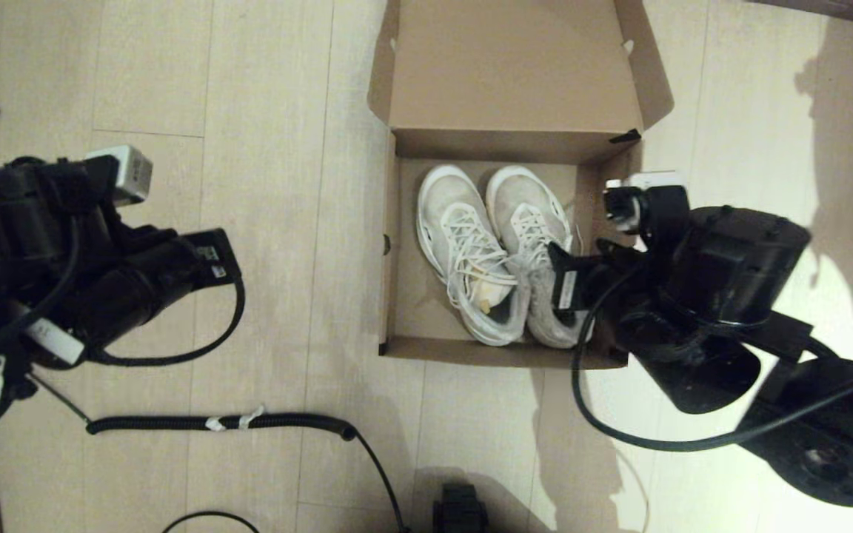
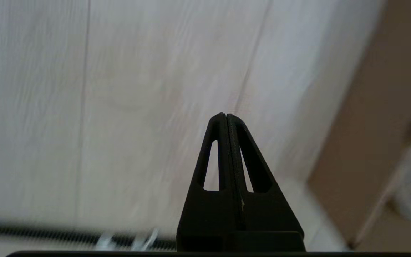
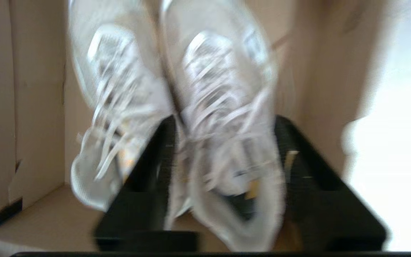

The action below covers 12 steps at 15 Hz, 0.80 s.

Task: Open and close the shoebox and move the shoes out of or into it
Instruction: Put the shoes into the shoe box, then close the shoe box

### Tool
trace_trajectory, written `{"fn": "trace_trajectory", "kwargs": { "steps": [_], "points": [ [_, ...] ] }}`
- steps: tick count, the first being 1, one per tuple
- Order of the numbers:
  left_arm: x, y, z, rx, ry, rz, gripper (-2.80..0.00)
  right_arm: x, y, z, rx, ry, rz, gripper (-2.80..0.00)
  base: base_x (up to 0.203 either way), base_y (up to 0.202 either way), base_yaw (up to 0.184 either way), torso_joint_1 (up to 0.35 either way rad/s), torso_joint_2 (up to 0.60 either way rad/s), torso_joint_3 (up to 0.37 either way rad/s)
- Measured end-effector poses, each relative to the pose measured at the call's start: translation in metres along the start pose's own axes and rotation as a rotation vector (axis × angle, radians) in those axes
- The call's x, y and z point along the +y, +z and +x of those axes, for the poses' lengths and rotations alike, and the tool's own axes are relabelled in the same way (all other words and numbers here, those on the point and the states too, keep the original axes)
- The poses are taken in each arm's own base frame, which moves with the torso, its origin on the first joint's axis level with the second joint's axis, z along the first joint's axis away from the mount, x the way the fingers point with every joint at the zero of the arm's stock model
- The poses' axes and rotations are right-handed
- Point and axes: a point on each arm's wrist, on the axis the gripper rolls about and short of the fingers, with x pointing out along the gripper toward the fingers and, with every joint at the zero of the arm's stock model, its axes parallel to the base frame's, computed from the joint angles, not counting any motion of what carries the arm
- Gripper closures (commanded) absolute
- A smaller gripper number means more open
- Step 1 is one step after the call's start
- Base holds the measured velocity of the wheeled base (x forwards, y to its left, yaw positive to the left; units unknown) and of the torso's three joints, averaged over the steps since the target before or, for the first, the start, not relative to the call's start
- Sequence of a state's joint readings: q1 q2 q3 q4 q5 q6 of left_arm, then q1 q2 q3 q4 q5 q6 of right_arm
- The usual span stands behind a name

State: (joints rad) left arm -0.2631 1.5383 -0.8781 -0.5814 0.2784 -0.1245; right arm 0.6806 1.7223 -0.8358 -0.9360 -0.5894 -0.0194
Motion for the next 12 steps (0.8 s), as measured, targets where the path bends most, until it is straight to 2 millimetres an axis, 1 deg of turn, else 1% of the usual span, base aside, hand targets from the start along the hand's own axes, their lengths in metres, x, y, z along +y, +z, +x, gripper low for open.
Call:
{"fn": "trace_trajectory", "kwargs": {
  "steps": [1,3,5,7,10,12],
  "points": [
    [-0.005,0.011,0.003,-0.034,-0.015,-0.010,0.00,-0.010,0.009,0.000,-0.011,-0.026,0.009,0.00,0.000,0.000,0.000,0.000,0.00,0.000],
    [-0.013,0.029,0.014,-0.089,-0.033,-0.028,0.00,-0.033,0.025,0.006,-0.053,-0.095,0.033,0.00,0.000,0.000,0.000,0.000,0.00,0.000],
    [-0.020,0.041,0.029,-0.130,-0.050,-0.044,0.00,-0.060,0.037,0.018,-0.074,-0.176,0.047,0.00,0.000,0.000,0.000,0.000,0.00,0.000],
    [-0.026,0.050,0.046,-0.162,-0.096,-0.069,0.00,-0.092,0.050,0.033,-0.099,-0.257,0.090,0.00,0.000,0.000,0.000,0.000,0.00,0.000],
    [-0.030,0.064,0.069,-0.231,-0.159,-0.157,0.00,-0.141,0.073,0.051,-0.101,-0.307,0.237,0.00,0.000,0.000,0.000,0.000,0.00,0.000],
    [-0.022,0.077,0.085,-0.274,-0.202,-0.226,0.00,-0.175,0.090,0.057,-0.107,-0.300,0.380,0.00,0.000,0.000,0.000,0.000,0.00,0.000]
  ]
}}
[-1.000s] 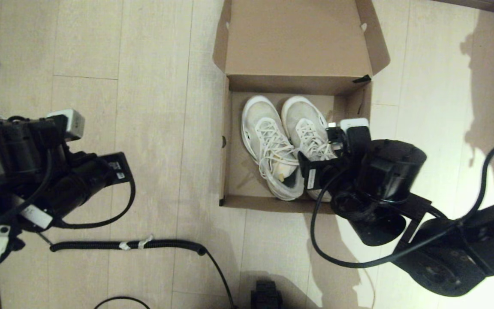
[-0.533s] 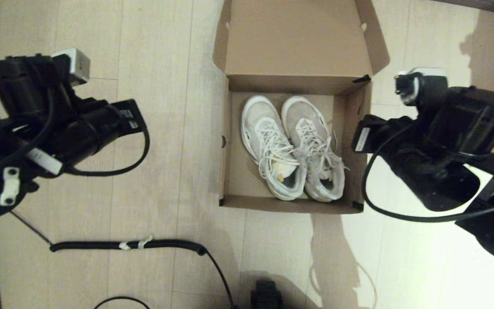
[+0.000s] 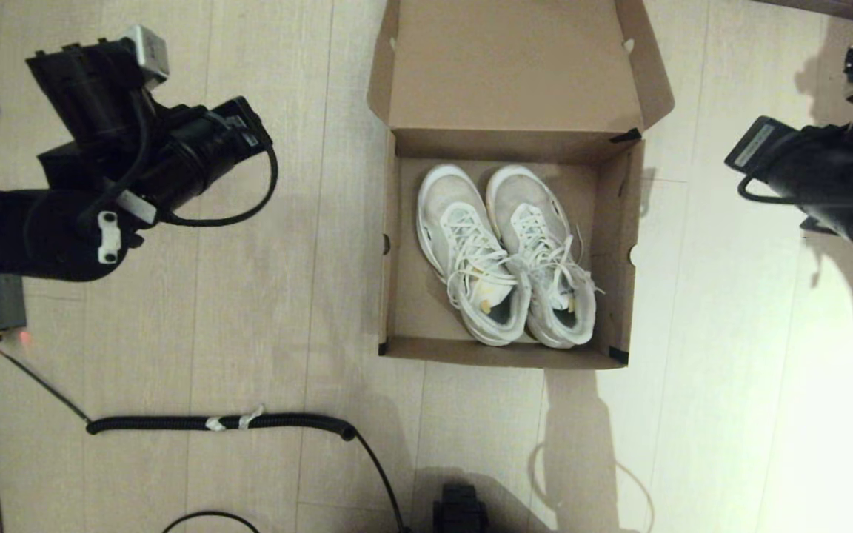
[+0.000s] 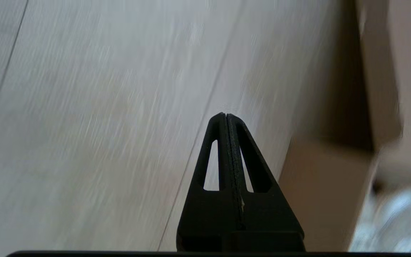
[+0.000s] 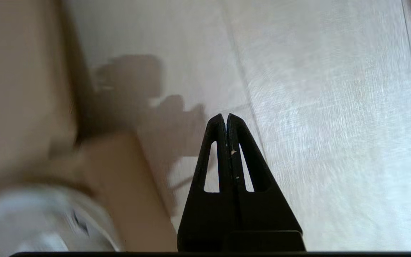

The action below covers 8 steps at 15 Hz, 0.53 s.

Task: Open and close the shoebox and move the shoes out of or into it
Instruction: Close the shoe box

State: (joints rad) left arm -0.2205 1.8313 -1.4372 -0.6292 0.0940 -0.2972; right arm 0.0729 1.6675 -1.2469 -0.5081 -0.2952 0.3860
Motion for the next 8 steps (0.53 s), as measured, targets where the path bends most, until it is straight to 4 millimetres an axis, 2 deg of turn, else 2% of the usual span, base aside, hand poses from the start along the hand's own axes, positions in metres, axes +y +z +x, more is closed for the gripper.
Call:
{"fn": "trace_trajectory", "kwargs": {
  "steps": [1,3,6,8],
  "points": [
    [0.005,0.007,0.009,-0.031,-0.025,-0.051,0.00,-0.013,0.013,0.009,0.005,0.002,0.090,0.00,0.000,0.000,0.000,0.000,0.00,0.000],
    [0.011,0.021,0.026,-0.098,-0.082,-0.185,0.00,-0.037,0.024,0.026,0.021,0.025,0.264,0.00,0.000,0.000,0.000,0.000,0.00,0.000],
    [0.026,0.019,0.050,-0.104,-0.138,-0.422,0.00,-0.062,0.022,0.054,0.046,0.095,0.527,0.00,0.000,0.000,0.000,0.000,0.00,0.000],
    [0.032,0.012,0.059,-0.053,-0.192,-0.575,0.00,-0.078,0.011,0.070,0.126,0.156,0.684,0.00,0.000,0.000,0.000,0.000,0.00,0.000]
  ]
}}
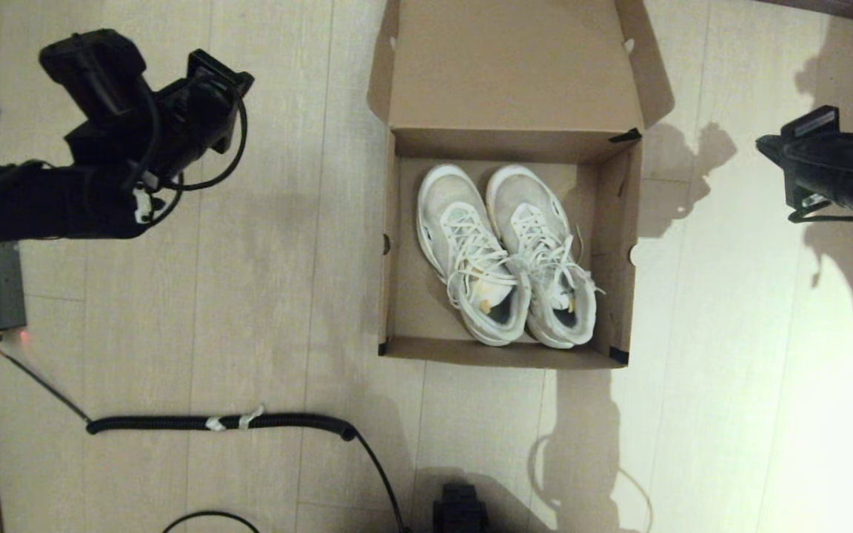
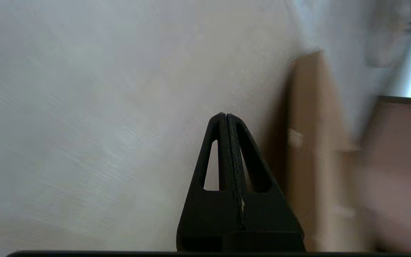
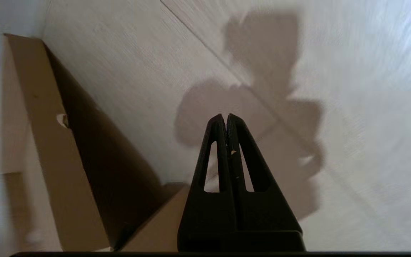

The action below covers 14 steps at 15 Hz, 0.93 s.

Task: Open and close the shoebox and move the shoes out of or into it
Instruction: Close the shoe box

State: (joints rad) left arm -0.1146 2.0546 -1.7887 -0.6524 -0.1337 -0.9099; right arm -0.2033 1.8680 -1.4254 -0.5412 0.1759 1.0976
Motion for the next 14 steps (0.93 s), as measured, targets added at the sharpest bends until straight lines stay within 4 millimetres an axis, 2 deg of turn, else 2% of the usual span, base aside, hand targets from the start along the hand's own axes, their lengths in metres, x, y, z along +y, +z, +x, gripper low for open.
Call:
{"fn": "trace_trajectory", "kwargs": {
  "steps": [3,6,10,12,14],
  "points": [
    [0.014,-0.004,0.003,0.149,-0.054,-0.175,0.00,-0.021,0.005,0.013,0.168,0.055,0.166,0.00,0.000,0.000,0.000,0.000,0.00,0.000],
    [0.018,0.003,0.000,0.318,-0.145,-0.313,0.00,-0.029,0.013,0.017,0.377,0.194,0.195,0.00,0.000,0.000,0.000,0.000,0.00,0.000],
    [0.023,0.002,-0.001,0.509,-0.262,-0.301,0.00,-0.043,0.017,0.033,0.580,0.358,0.136,0.00,0.000,0.000,0.000,0.000,0.00,0.000],
    [0.030,-0.008,0.003,0.558,-0.326,-0.248,0.00,-0.048,0.016,0.043,0.604,0.385,0.119,0.00,0.000,0.000,0.000,0.000,0.00,0.000],
    [0.033,-0.026,0.009,0.570,-0.367,-0.187,0.00,-0.047,0.013,0.050,0.606,0.423,0.097,0.00,0.000,0.000,0.000,0.000,0.00,0.000]
  ]
}}
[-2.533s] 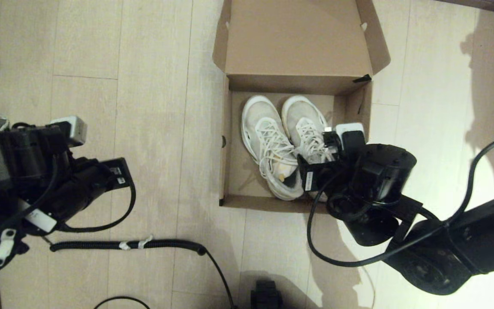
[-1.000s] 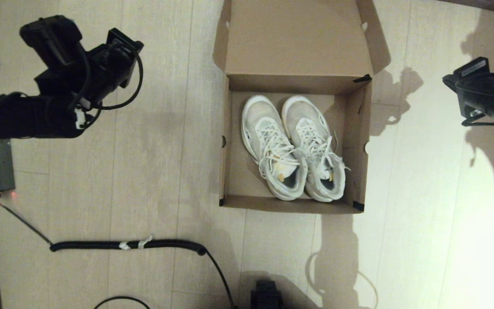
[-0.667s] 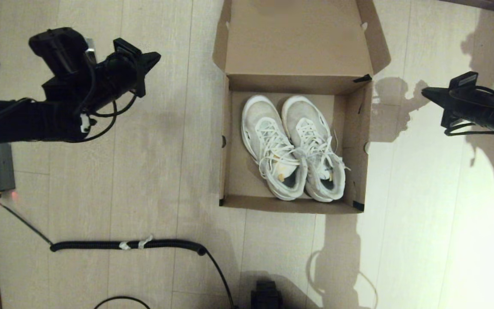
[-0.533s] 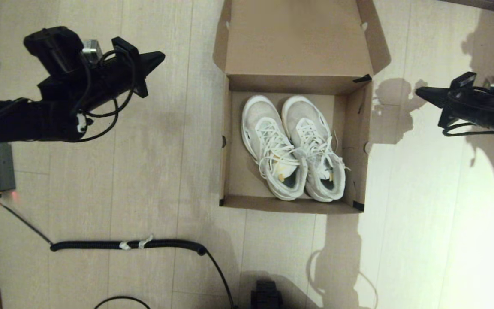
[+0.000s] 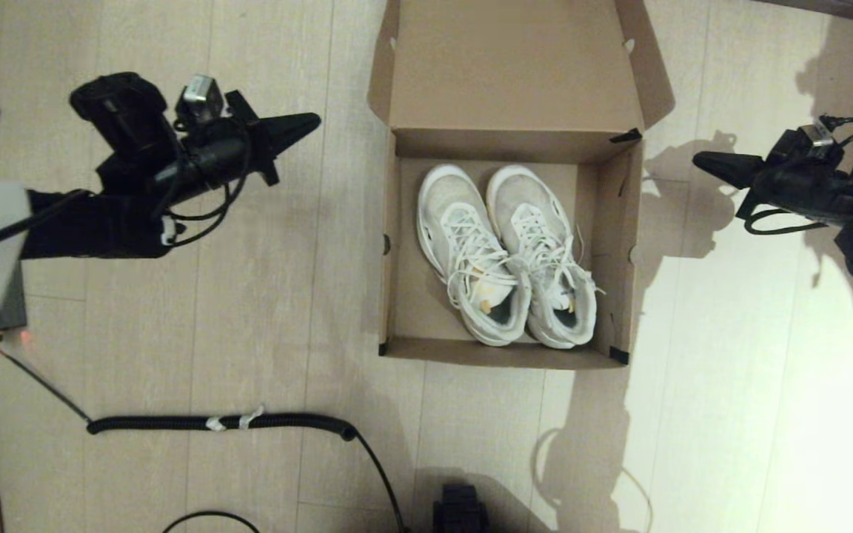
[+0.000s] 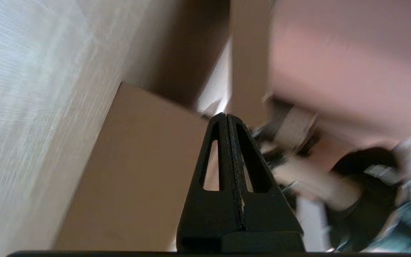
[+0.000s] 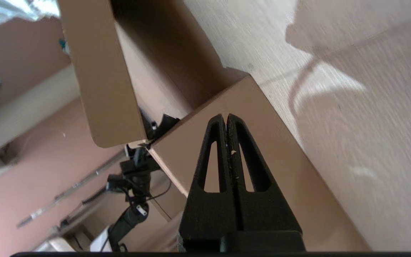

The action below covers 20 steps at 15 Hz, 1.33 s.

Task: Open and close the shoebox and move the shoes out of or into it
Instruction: Close the shoe box

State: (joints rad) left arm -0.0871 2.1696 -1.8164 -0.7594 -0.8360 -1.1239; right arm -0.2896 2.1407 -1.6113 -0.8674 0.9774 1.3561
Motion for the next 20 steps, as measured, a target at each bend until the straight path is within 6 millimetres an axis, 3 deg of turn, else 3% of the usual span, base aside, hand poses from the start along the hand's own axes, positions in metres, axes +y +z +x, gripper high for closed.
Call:
{"fn": "trace_trajectory", "kwargs": {
  "steps": [5,12,16,20],
  "points": [
    [0.028,-0.043,0.037,0.051,-0.034,0.197,0.00,0.003,-0.008,0.027,0.025,0.117,-0.078,0.00,0.000,0.000,0.000,0.000,0.00,0.000],
    [0.032,-0.044,0.050,-0.009,-0.067,0.300,0.00,0.007,-0.037,0.067,0.064,0.205,-0.113,0.00,0.000,0.000,0.000,0.000,0.00,0.000],
    [0.037,-0.059,0.063,-0.059,-0.074,0.414,0.00,0.012,-0.037,0.071,0.036,0.220,-0.131,0.00,0.000,0.000,0.000,0.000,0.00,0.000],
    [0.036,-0.076,0.076,-0.048,-0.105,0.411,0.00,0.006,-0.038,0.072,0.032,0.215,-0.156,0.00,0.000,0.000,0.000,0.000,0.00,0.000]
  ]
}}
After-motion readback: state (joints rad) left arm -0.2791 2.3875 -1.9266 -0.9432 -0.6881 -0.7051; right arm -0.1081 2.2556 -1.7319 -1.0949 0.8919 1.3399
